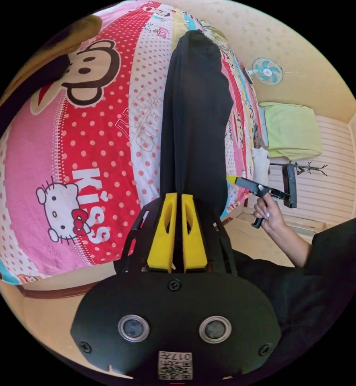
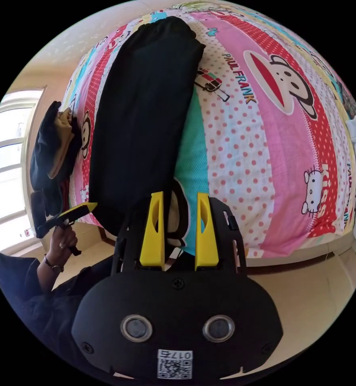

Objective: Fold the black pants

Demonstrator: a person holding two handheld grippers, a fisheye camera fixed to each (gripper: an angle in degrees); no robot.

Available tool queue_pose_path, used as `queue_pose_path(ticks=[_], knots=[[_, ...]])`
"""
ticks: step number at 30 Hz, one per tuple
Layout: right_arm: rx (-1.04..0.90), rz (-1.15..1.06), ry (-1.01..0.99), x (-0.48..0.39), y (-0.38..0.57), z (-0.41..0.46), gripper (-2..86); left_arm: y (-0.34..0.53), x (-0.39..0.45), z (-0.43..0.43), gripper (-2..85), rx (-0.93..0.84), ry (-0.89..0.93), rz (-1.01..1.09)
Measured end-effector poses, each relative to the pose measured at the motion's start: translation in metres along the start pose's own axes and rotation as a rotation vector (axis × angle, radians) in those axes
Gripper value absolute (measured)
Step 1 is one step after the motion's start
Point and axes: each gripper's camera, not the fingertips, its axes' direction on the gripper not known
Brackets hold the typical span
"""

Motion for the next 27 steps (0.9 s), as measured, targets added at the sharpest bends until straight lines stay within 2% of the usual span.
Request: queue_pose_path(ticks=[3, 6, 9, 11, 15, 20, 23, 27], knots=[[-0.037, -0.007, -0.030, 0.015, 0.004, 0.004, 12.5, -0.002, -0.011, 0.004, 4.4, -0.032, 0.039, -0.062], [0.065, 0.009, -0.121, 0.040, -0.001, -0.018, 12.5, -0.015, -0.018, -0.008, 9.5, 0.036, 0.074, -0.059], [0.095, 0.000, -0.327, 0.075, -0.019, -0.026, 13.1, -0.041, -0.039, -0.021, 12.8, 0.136, 0.190, -0.085], [0.099, -0.040, -0.472, 0.104, -0.036, -0.020, 13.9, -0.065, -0.053, -0.018, 13.8, 0.141, 0.294, -0.073], [0.019, -0.063, -0.651, 0.146, -0.054, 0.006, 14.4, -0.108, -0.070, -0.004, 15.2, 0.075, 0.394, -0.002], [0.011, -0.063, -0.861, 0.183, -0.016, 0.022, 14.4, -0.091, -0.066, 0.019, 14.3, -0.070, 0.434, 0.092], [0.036, -0.071, -0.911, 0.188, -0.015, 0.027, 14.3, -0.090, -0.062, 0.027, 13.5, -0.070, 0.412, 0.103], [0.000, -0.113, -0.935, 0.185, -0.038, 0.039, 12.3, -0.108, -0.062, 0.054, 11.1, -0.143, 0.478, 0.143]])
